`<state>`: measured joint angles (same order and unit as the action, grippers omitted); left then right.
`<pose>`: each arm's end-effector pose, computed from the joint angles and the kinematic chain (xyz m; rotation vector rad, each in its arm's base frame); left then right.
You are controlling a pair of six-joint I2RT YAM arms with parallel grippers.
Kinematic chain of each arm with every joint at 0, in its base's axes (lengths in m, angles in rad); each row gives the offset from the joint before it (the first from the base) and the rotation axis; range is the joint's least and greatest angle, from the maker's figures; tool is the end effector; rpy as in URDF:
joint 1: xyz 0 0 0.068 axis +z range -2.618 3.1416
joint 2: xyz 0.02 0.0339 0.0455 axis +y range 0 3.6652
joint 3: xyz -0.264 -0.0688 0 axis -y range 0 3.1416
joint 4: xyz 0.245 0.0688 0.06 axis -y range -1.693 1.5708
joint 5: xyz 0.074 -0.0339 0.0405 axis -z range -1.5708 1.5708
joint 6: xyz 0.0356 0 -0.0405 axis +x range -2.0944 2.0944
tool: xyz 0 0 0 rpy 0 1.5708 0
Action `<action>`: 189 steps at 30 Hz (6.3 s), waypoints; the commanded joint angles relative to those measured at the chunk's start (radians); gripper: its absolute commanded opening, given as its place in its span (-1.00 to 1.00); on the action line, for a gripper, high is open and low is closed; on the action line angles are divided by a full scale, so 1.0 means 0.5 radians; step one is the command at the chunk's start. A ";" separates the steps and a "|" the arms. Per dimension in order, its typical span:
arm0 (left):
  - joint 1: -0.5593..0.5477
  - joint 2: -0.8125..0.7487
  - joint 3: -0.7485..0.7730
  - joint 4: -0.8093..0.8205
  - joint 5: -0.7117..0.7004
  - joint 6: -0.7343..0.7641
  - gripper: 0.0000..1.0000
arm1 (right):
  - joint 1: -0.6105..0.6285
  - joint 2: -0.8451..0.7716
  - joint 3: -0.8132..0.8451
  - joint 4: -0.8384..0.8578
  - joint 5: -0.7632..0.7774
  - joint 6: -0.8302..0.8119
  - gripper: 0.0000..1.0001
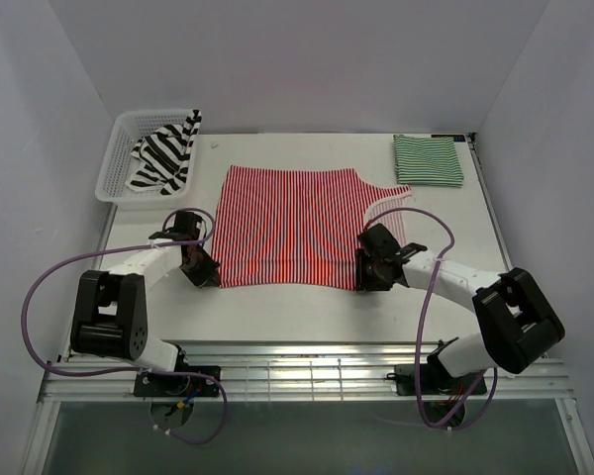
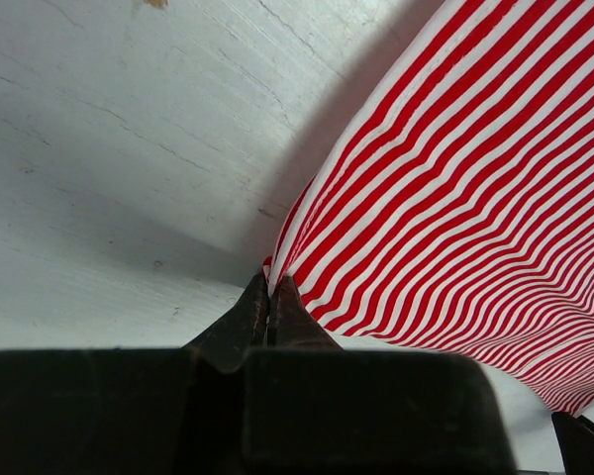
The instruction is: Fold and stack the tank tops
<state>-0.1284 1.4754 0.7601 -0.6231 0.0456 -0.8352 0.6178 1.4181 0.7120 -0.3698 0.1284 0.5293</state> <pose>0.2422 -0.0329 0.1543 -1.0132 2.7692 -0.2191 0.2122 0.1452 0.1649 -0.0742 2.6486 0.2201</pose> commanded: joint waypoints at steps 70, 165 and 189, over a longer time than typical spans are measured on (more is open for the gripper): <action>0.125 0.912 1.318 -0.196 0.096 -0.035 -0.91 | -0.524 1.044 1.601 -0.592 -0.266 -0.436 -0.85; -0.148 0.607 1.406 -0.232 -0.248 0.262 0.96 | -0.877 0.046 0.980 -0.236 -0.564 -0.657 0.80; -0.062 1.802 2.557 -0.352 -0.487 0.548 0.39 | -0.769 1.210 2.021 -0.297 -0.422 -0.776 0.80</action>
<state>-0.1654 2.3692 2.0079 -0.7860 -0.1585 -0.5747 0.2260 2.0224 1.6802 -0.5213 -0.0898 0.1543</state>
